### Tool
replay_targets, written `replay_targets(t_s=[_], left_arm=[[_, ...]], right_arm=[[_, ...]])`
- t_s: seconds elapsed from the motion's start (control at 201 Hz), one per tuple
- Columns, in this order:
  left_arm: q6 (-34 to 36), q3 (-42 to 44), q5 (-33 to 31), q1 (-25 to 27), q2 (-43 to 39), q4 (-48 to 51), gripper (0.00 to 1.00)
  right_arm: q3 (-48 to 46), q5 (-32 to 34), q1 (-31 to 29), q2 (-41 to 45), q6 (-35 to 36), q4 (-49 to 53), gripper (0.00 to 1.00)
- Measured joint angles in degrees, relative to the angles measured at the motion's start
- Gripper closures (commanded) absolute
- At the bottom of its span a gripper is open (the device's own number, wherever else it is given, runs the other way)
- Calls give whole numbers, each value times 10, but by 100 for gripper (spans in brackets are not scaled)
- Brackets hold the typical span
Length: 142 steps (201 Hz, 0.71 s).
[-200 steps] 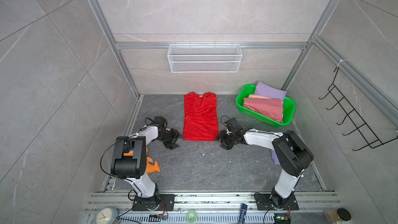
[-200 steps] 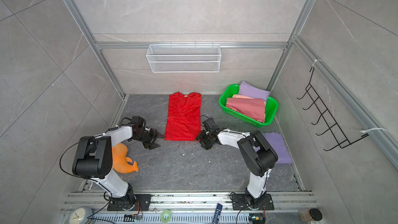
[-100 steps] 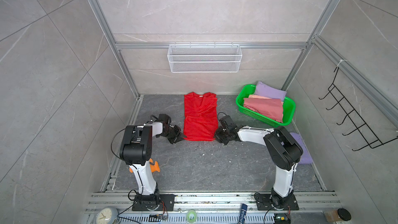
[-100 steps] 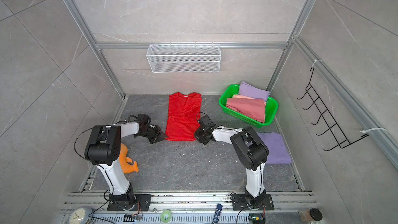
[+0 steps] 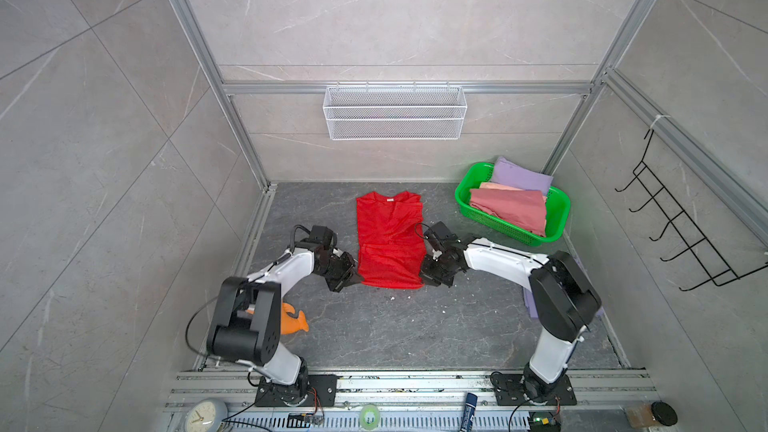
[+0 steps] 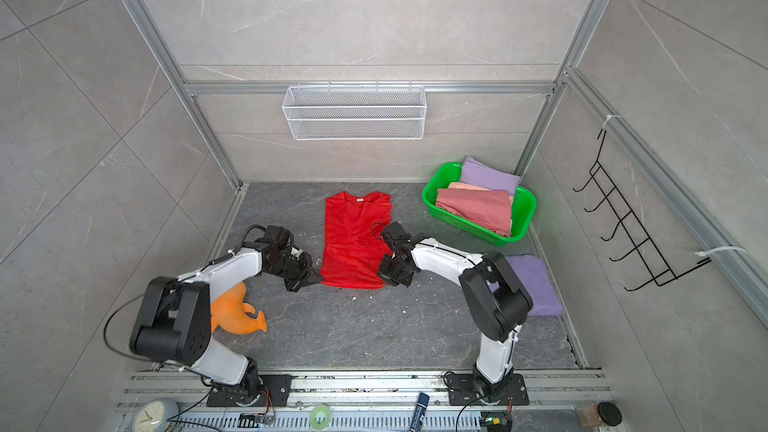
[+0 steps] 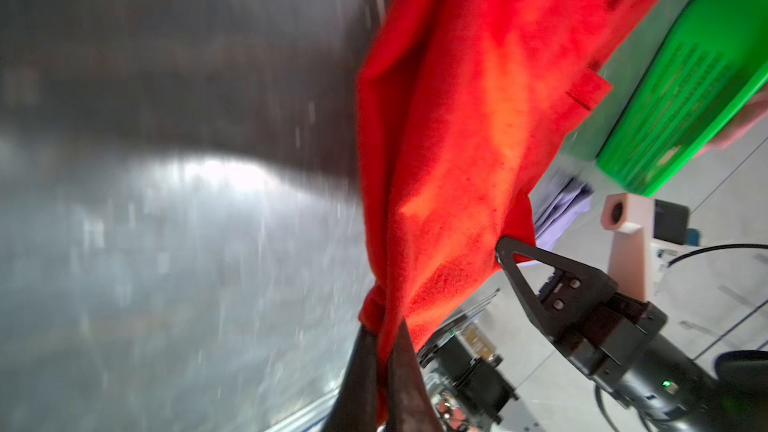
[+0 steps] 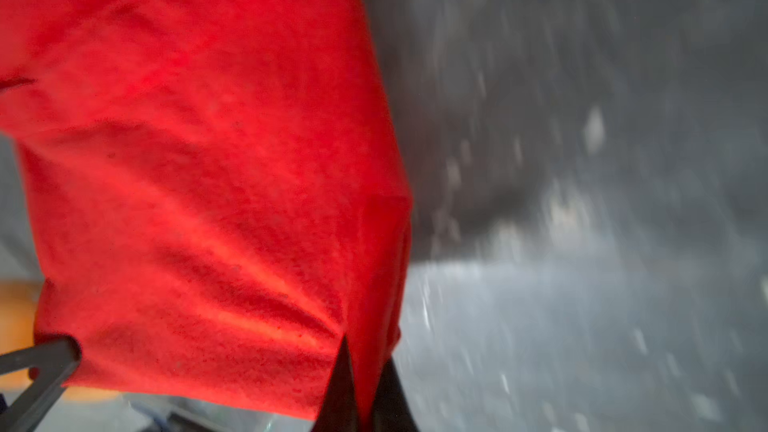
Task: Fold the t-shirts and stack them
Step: 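Grasp the folded edge with both grippers and fold it toward the collar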
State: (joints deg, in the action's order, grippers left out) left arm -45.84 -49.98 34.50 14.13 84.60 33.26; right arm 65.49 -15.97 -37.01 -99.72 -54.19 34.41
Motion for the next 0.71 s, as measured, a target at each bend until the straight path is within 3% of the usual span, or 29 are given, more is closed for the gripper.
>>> replay_targets(t_s=[0.164, 0.324, 0.533, 0.707], left_arm=[[-52, 26, -34, 87, -107, 59, 100], [-82, 0, -69, 106, -133, 97, 100], [-66, -148, -96, 104, -61, 98, 100], [-46, -243, -100, 85, 39, 59, 100]], right_arm=[[-56, -6, -54, 107, -11, 65, 94], [-46, 25, -64, 177, -21, 109, 92], [70, 59, -46, 144, -14, 114, 94], [103, 70, 13, 89, -15, 53, 94]])
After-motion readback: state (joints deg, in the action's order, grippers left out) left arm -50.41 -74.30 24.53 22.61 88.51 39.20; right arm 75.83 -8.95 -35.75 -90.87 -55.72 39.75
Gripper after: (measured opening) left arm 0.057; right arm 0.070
